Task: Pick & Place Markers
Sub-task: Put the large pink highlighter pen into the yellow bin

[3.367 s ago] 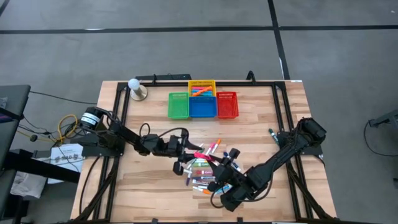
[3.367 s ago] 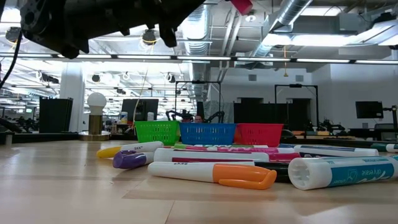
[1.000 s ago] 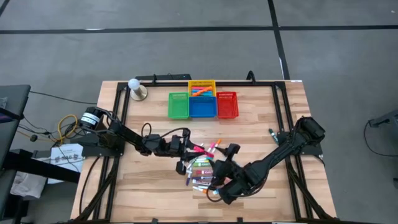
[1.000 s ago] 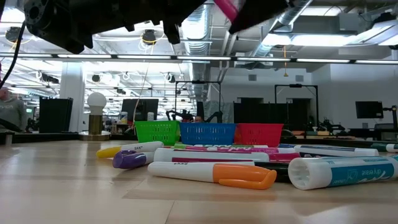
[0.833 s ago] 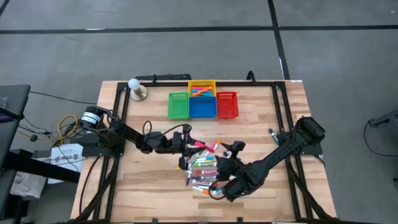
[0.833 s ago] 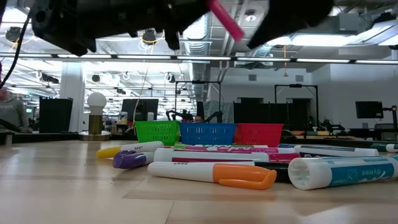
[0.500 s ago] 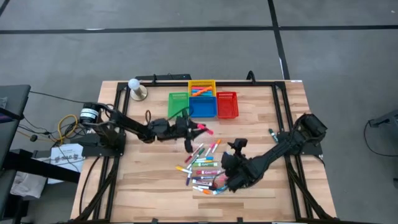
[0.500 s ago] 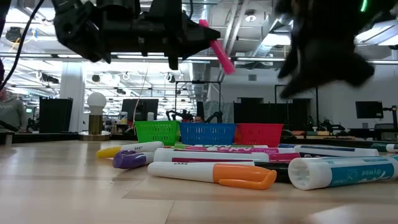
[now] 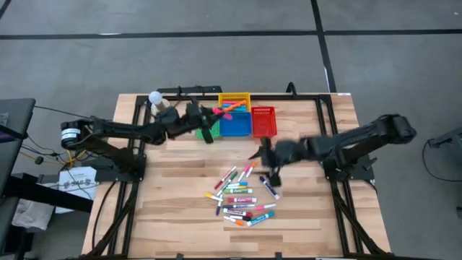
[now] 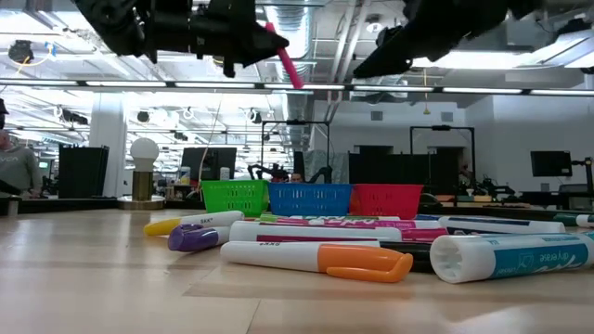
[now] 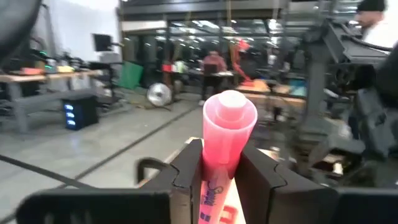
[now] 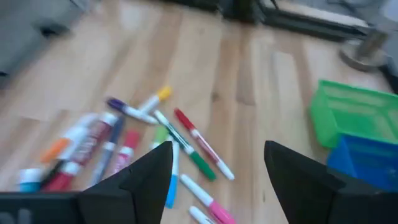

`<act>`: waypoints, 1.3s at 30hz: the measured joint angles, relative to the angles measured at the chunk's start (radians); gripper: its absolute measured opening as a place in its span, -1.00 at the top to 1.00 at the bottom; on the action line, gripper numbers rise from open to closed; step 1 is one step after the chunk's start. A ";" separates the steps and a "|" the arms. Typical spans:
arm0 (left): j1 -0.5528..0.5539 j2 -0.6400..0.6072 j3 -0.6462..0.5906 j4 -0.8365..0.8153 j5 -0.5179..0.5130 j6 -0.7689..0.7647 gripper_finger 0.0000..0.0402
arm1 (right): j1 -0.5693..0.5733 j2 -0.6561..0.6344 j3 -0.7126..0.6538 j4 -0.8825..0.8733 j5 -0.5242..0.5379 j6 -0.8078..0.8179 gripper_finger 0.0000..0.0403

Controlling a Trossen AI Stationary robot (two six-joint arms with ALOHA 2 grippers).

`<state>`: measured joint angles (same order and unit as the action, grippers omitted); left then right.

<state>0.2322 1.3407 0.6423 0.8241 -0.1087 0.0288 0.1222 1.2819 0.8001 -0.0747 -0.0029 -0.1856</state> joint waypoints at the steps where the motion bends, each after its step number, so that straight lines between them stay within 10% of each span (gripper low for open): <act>1: 0.028 0.000 0.000 -0.003 0.027 0.012 0.64 | -0.052 -0.034 -0.015 0.004 -0.070 -0.003 -0.17; 8: 0.212 0.094 0.009 -0.012 0.121 0.046 0.64 | -0.262 -0.168 -0.128 0.037 -0.216 0.091 -0.05; 19: 0.290 0.377 0.266 -0.161 0.178 0.132 0.63 | -0.256 -0.094 -0.198 0.117 -0.073 0.152 0.03; 39: 0.331 0.424 0.312 -0.228 0.170 0.144 0.59 | -0.253 -0.018 -0.197 0.141 -0.015 0.152 0.25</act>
<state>0.5636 1.7645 0.9546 0.5960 0.0608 0.1730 -0.1307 1.2636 0.6029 0.0661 -0.0177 -0.0338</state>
